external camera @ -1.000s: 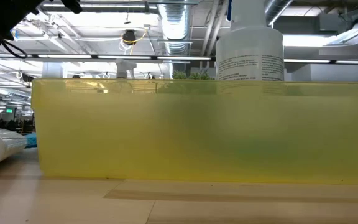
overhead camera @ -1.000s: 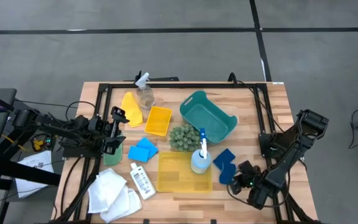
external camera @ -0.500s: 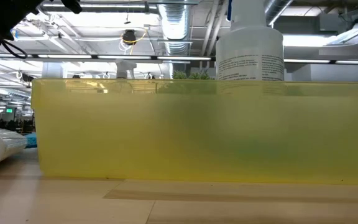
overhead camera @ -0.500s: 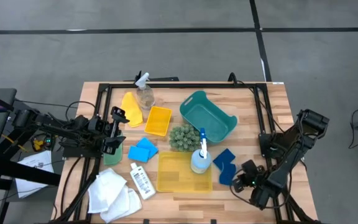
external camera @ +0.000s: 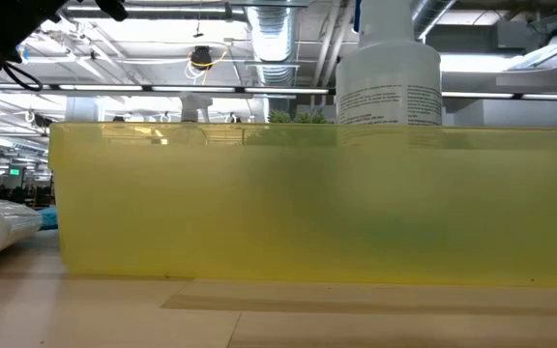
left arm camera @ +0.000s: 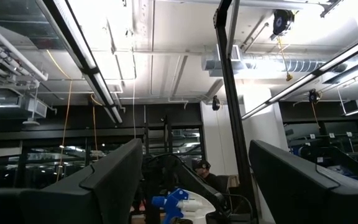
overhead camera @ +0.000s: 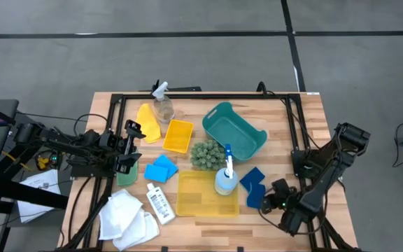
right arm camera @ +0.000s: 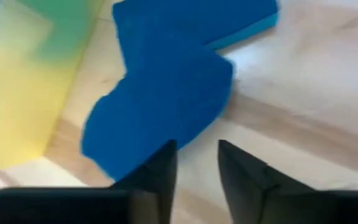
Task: Pick & Place Kitchen Items
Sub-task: Put the blue sponge into the top yellow bin
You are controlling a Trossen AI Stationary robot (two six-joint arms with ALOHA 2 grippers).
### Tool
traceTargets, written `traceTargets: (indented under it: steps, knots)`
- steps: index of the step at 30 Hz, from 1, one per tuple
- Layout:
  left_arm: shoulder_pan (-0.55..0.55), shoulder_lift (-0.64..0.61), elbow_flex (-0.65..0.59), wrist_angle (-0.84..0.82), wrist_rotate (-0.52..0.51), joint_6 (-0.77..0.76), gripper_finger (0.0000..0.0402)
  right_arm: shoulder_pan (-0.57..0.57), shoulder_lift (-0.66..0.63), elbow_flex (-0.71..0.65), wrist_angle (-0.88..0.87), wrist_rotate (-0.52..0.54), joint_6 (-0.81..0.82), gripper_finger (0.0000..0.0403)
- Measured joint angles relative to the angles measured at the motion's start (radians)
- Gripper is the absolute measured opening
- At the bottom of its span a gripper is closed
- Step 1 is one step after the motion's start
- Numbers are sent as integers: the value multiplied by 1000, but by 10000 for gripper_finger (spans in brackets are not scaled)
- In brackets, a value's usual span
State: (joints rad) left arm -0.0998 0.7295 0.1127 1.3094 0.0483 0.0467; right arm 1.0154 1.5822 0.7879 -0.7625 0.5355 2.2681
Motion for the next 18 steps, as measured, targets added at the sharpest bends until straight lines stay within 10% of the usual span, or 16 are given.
traceTargets:
  steps: [8, 18]
  knots:
    - [0, 0, 0, 0, -1, 0, 290, -16, 2, -42, 175, 15, 10, 198]
    - [0, 0, 0, 0, -5, 0, 290, -17, 3, -130, 332, 33, 11, 138]
